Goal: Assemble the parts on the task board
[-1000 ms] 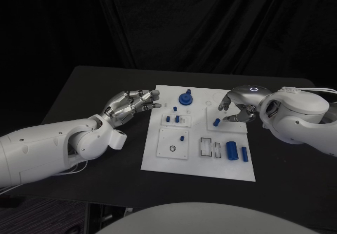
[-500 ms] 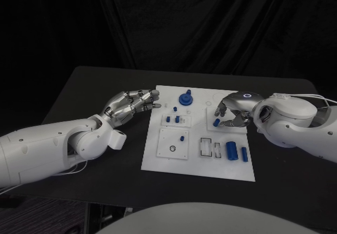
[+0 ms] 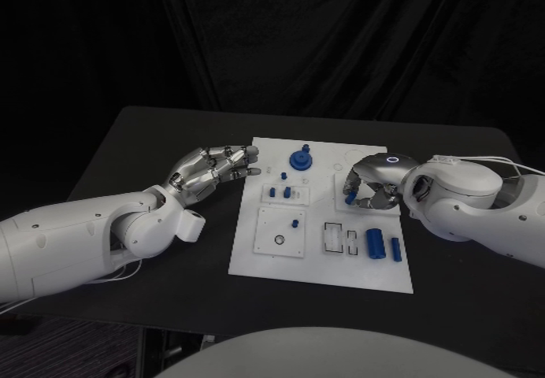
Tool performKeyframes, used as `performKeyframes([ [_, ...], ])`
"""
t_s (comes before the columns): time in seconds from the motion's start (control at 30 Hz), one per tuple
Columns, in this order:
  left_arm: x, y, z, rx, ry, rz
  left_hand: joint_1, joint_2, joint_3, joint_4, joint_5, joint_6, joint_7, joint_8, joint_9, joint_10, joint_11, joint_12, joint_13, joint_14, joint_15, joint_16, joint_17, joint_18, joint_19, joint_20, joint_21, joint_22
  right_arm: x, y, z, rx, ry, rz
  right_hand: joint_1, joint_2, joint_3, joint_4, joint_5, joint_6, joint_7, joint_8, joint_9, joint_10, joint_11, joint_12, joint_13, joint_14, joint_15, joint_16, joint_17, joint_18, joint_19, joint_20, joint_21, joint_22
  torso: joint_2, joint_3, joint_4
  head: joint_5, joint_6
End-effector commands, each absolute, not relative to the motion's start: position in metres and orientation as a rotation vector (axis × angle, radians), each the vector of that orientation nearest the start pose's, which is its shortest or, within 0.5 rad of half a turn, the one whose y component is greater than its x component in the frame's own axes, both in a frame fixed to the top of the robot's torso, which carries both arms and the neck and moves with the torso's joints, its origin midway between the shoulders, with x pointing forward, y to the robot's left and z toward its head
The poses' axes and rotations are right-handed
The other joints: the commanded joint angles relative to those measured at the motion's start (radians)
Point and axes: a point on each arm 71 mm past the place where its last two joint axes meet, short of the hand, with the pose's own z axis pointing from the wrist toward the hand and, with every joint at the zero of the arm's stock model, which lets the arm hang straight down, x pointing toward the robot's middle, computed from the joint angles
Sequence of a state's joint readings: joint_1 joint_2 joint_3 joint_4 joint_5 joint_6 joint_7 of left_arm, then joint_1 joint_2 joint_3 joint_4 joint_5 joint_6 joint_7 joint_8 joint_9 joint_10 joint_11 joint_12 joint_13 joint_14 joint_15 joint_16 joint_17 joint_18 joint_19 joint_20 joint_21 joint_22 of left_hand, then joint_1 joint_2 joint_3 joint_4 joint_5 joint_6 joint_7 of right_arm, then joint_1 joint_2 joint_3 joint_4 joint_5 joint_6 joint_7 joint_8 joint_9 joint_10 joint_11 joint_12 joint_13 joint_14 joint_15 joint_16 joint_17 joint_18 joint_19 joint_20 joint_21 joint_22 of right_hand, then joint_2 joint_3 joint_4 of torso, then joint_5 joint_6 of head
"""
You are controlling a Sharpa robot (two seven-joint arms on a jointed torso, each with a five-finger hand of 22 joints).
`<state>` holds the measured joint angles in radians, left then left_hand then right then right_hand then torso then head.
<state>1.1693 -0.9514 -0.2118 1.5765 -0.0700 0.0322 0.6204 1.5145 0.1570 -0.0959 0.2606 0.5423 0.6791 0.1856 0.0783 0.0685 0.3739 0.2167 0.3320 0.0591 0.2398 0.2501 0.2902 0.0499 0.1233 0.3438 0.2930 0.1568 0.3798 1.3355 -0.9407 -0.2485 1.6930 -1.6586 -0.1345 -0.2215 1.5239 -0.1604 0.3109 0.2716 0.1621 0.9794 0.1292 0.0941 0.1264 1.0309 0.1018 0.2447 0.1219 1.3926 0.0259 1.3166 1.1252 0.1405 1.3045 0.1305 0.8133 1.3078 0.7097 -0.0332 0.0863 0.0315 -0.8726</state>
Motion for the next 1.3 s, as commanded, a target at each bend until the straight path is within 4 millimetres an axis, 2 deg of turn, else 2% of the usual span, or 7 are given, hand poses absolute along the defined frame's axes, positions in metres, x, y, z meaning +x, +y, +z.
performKeyframes([
  [0.03, 0.434, 0.230, -0.230, -0.962, 1.542, -1.872, 0.005, 0.006, 0.007, -0.001, 0.004, 0.007, 0.031, 0.006, 0.001, 0.000, 0.004, 0.004, 0.001, 0.006, 0.003, 0.007, 0.001, -0.018, 0.005, -0.001, 0.003, -0.001, 0.444, -0.203, -0.197, -0.482, 1.806, 0.438, 0.015, 0.003, 0.011, -0.001, 0.005, 0.017, -0.001, 0.011, 0.005, 0.015, -0.003, -0.005, -0.002, 0.004, -0.004, 0.006, 0.001, -0.011, 0.008, -0.004, 0.003, 0.092, 0.001, 0.0002, 0.0006, -0.002, 0.000],
  [0.2, 0.434, 0.229, -0.231, -0.963, 1.546, -1.872, 0.007, 0.007, 0.009, -0.002, 0.007, 0.008, 0.032, 0.006, 0.001, 0.000, 0.004, 0.004, 0.001, 0.005, 0.002, 0.006, 0.001, -0.018, 0.002, -0.002, 0.002, -0.004, 0.444, -0.203, -0.197, -0.482, 1.806, 0.438, 0.037, 0.006, 0.036, -0.018, 0.049, 0.055, 0.005, 0.030, 0.019, 0.035, -0.009, -0.013, -0.008, 0.004, -0.010, 0.006, 0.001, -0.010, 0.008, -0.010, 0.005, 0.093, 0.000, 0.0004, -0.0011, 0.002, 0.000],
  [0.3, 0.434, 0.229, -0.232, -0.965, 1.548, -1.871, 0.007, 0.007, 0.009, -0.002, 0.007, 0.008, 0.032, 0.006, 0.001, 0.000, 0.004, 0.004, 0.001, 0.005, 0.002, 0.006, 0.001, -0.018, 0.002, -0.002, 0.002, -0.004, 0.444, -0.203, -0.197, -0.481, 1.805, 0.438, 0.046, 0.009, 0.047, -0.029, 0.060, 0.072, 0.008, 0.039, 0.026, 0.047, -0.013, -0.015, -0.009, 0.005, -0.013, 0.006, 0.002, -0.011, 0.008, -0.013, 0.007, 0.094, 0.000, 0.0006, -0.0013, 0.003, 0.000],
  [0.7, 0.432, 0.229, -0.235, -0.973, 1.555, -1.871, 0.008, 0.008, 0.012, -0.002, 0.010, 0.008, 0.033, 0.007, 0.001, 0.000, 0.005, 0.004, 0.001, 0.004, 0.002, 0.006, 0.001, -0.018, 0.002, -0.002, 0.001, -0.004, 0.445, -0.204, -0.194, -0.456, 1.759, 0.454, 0.071, 0.025, 0.075, -0.079, 0.069, 0.127, -0.001, 0.069, 0.062, 0.127, -0.033, -0.017, -0.012, -0.002, -0.030, -0.006, -0.013, -0.009, 0.001, -0.029, 0.005, 0.092, -0.002, -0.0003, 0.0000, 0.005, 0.000],
  [1.1, 0.431, 0.231, -0.238, -0.982, 1.562, -1.866, 0.009, 0.009, 0.016, -0.002, 0.016, 0.014, 0.036, 0.008, 0.002, 0.003, 0.009, 0.007, 0.001, 0.003, 0.001, 0.008, 0.001, -0.017, 0.000, -0.002, 0.000, -0.007, 0.435, -0.204, -0.187, -0.437, 1.720, 0.487, 0.064, 0.023, 0.073, -0.084, 0.068, 0.137, -0.005, 0.075, 0.071, 0.142, -0.037, -0.022, -0.014, -0.003, -0.033, -0.010, -0.018, -0.009, -0.001, -0.032, 0.005, 0.092, -0.002, -0.0003, -0.0005, 0.013, 0.000],
  [1.3, 0.430, 0.232, -0.238, -0.985, 1.563, -1.861, 0.009, 0.009, 0.016, -0.002, 0.017, 0.015, 0.037, 0.008, 0.002, 0.003, 0.010, 0.008, 0.001, 0.003, 0.001, 0.008, 0.001, -0.017, 0.000, -0.002, 0.000, -0.006, 0.428, -0.200, -0.169, -0.438, 1.680, 0.509, 0.062, 0.021, 0.072, -0.085, 0.067, 0.138, -0.006, 0.076, 0.073, 0.145, -0.038, -0.025, -0.015, -0.001, -0.034, -0.008, -0.015, -0.010, 0.002, -0.033, 0.014, 0.093, -0.002, -0.0002, -0.0002, 0.014, 0.000],
])
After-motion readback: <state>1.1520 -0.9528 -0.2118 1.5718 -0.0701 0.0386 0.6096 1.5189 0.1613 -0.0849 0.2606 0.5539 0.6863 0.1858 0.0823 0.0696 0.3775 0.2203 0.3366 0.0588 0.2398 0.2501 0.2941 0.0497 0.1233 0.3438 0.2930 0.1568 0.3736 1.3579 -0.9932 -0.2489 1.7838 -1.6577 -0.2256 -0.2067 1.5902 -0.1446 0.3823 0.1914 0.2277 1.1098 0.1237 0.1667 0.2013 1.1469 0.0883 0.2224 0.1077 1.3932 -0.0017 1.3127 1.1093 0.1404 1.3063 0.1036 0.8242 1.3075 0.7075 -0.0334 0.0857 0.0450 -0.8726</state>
